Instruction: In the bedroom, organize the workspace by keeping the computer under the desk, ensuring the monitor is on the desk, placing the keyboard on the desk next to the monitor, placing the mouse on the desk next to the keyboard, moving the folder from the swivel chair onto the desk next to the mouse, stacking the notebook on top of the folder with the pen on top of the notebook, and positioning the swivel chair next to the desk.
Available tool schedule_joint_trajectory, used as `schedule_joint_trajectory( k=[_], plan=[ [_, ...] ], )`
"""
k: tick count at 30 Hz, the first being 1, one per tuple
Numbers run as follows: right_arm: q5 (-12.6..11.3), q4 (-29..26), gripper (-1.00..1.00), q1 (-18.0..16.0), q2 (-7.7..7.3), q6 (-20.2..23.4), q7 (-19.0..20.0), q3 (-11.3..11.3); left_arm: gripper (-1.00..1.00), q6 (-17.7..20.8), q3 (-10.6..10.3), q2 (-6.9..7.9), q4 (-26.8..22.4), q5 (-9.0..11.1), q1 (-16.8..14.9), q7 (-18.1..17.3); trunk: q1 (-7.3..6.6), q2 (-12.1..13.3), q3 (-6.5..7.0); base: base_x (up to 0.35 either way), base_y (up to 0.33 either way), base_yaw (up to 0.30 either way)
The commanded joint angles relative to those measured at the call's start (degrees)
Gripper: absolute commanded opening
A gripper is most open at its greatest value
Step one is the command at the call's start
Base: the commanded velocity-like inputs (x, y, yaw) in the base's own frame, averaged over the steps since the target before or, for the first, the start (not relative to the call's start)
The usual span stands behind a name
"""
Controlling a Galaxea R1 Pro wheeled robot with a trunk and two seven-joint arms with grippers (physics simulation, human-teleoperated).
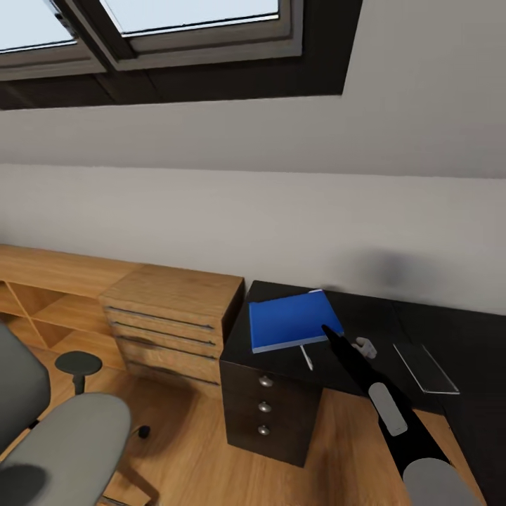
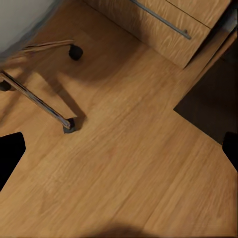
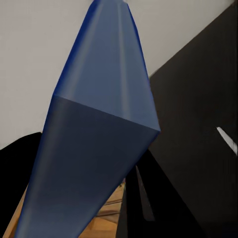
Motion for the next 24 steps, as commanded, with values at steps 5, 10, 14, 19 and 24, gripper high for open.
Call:
schedule_joint_trajectory(
  k=[5, 10, 14, 19, 24],
  plan=[
    [-0.63, 0.01, -1.0, -0.05, -0.01, 0.57, 0.19, -0.17, 1.0, -0.18, -0.48, -0.03, 0.03, 0.38, -0.04, 0.12, 0.01, -0.06, -0.07, 0.0, 0.0, -0.257],
    [-0.63, 0.01, -1.0, -0.05, -0.01, 0.51, 0.19, -0.23, 1.0, -0.18, -0.42, -0.03, 0.03, 0.38, -0.04, 0.12, 0.01, -0.06, -0.07, 0.0, 0.0, -0.257],
    [-0.63, 0.02, -1.0, -0.04, -0.01, 0.5, 0.19, -0.27, 1.0, -0.18, -0.4, -0.03, 0.03, 0.38, -0.04, 0.12, 0.01, -0.06, -0.07, 0.0, 0.0, -0.257],
    [-0.63, 0.02, -1.0, -0.03, -0.1, 0.5, 0.19, -2.63, 1.0, -0.18, -0.41, -0.03, 0.03, 0.38, -0.04, 0.12, 0.01, -0.06, -0.07, 0.0, 0.0, -0.257],
    [-0.63, 0.05, -1.0, -0.05, -0.17, 0.51, 0.19, -4.02, 1.0, -0.18, -0.4, 0.0, 0.03, 0.38, -0.04, 0.12, 0.01, -0.06, -0.07, 0.0, 0.0, -0.257]
  ],
)
